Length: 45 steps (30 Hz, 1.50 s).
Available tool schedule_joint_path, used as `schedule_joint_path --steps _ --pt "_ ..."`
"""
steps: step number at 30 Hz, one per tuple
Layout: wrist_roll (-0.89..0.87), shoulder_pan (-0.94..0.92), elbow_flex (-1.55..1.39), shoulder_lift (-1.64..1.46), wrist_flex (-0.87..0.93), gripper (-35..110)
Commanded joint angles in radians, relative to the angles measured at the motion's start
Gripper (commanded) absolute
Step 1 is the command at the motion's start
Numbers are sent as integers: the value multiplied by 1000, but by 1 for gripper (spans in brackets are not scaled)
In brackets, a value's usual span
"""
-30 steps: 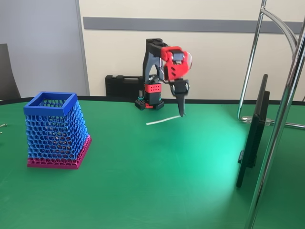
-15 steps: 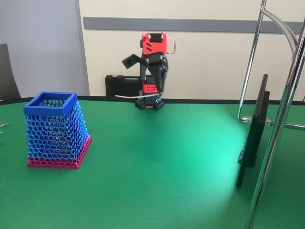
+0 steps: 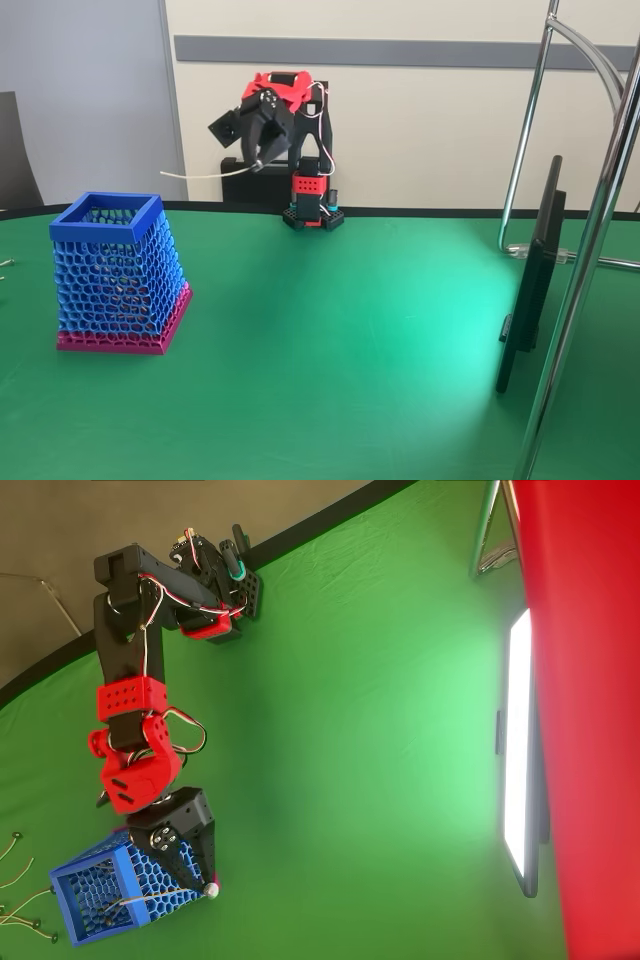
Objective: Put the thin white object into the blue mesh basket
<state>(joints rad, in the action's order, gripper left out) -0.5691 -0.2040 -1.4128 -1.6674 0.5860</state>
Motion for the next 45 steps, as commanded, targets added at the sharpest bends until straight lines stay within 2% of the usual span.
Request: schedule_joint_path --steps 1,22,30,36,45 --pt "-51 -44 61 18 -40 0" --pt "-388 -290 446 305 71 0" --pt "-522 -354 706 459 184 0" --pt "-552 -393 841 561 219 0" --pt "-511 -423 709 518 132 1"
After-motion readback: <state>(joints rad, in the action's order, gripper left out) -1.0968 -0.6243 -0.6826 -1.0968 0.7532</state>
